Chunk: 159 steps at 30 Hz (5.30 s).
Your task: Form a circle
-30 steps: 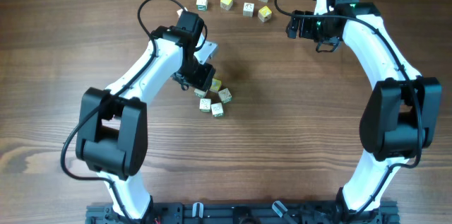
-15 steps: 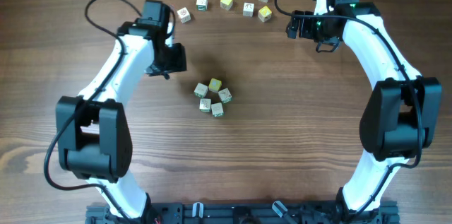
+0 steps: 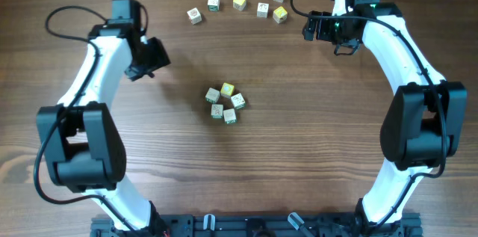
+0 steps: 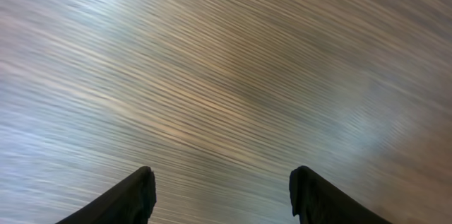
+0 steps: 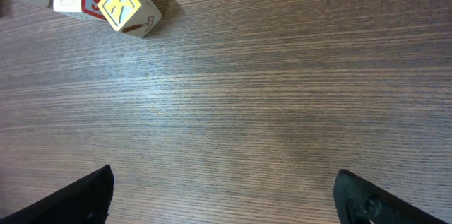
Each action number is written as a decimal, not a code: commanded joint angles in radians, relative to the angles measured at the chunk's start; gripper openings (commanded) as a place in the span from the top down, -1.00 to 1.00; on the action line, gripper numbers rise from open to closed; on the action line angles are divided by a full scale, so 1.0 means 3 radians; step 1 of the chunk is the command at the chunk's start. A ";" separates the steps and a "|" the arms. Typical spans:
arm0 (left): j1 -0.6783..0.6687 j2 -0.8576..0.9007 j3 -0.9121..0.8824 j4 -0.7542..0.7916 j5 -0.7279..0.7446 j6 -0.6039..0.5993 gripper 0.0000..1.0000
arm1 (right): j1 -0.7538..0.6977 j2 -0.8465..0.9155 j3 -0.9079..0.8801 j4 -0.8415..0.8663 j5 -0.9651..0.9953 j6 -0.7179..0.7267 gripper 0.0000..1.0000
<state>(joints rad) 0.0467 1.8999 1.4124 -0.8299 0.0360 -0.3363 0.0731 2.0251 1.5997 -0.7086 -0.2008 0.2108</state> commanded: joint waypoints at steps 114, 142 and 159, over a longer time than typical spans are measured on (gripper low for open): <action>0.0565 -0.0071 -0.0018 -0.0139 -0.0263 -0.0041 -1.00 | 0.2500 0.0214 -0.0397 -0.0467 0.0617 0.1390 0.24; 0.0565 -0.0071 -0.0018 -0.0139 -0.0263 -0.0042 -1.00 | 0.1762 -0.0074 -0.0699 -0.0379 0.0342 0.1509 0.78; 0.0565 -0.0071 -0.0018 -0.0139 -0.0263 -0.0042 -1.00 | 0.1785 -0.0069 -0.0821 -0.0024 -0.0108 0.1578 0.91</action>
<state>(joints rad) 0.2115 1.8996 1.4124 -0.8711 -0.0330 -0.3500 0.6033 2.0201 1.3598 -0.7326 -0.2073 0.6701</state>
